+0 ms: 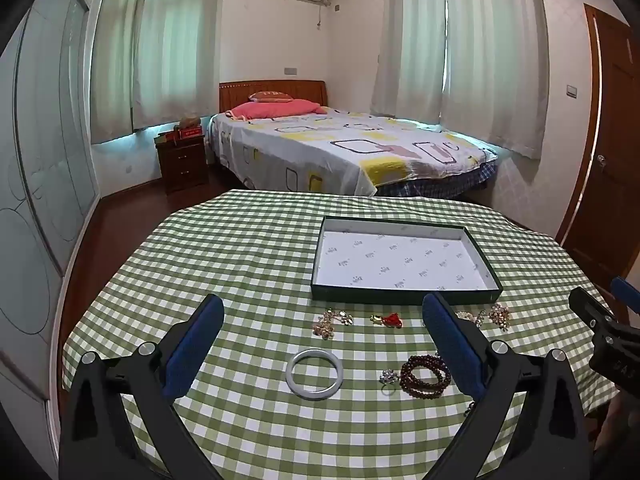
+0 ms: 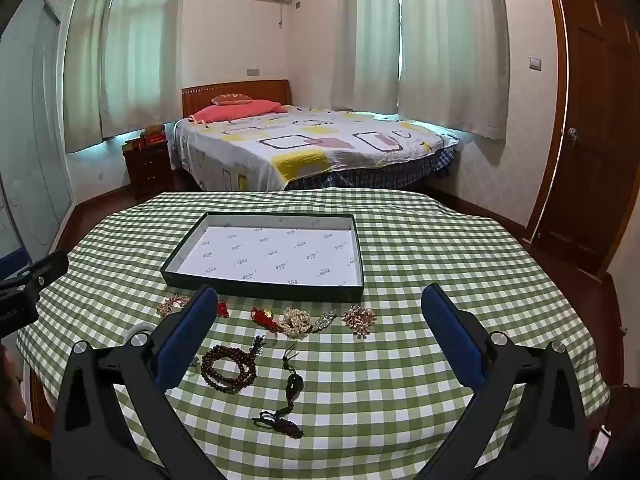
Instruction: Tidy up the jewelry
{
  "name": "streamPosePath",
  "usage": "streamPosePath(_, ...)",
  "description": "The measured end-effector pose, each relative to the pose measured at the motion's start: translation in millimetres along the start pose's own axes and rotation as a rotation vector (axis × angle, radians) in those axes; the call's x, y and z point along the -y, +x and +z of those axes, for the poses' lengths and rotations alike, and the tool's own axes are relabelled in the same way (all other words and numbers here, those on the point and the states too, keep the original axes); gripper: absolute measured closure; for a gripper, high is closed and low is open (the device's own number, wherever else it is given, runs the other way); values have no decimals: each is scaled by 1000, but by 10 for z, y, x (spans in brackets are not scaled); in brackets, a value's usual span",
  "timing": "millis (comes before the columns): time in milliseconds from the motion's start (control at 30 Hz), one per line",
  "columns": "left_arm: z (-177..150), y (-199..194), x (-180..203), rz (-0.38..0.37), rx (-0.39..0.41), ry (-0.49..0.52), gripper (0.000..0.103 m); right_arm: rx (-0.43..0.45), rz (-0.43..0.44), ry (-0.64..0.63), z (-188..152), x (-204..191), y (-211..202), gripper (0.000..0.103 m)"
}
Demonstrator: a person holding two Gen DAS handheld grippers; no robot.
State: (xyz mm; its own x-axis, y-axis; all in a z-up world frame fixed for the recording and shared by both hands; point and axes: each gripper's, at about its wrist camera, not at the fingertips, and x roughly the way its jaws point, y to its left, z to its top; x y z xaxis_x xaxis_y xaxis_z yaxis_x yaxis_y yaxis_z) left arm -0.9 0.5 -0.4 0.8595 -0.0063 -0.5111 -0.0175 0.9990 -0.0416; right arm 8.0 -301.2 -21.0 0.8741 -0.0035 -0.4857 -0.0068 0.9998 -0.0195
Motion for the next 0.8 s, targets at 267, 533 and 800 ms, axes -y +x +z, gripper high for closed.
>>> streamPosePath(267, -31, -27, 20, 6, -5, 9, 7, 3, -1, 0, 10, 6, -12, 4)
streamPosePath(533, 26, -23, -7, 10, -6, 7, 7, 4, -1, -3, 10, 1, -18, 4)
streamPosePath(800, 23, -33, -12, 11, -4, 7, 7, 6, -1, -4, 11, 1, -22, 4)
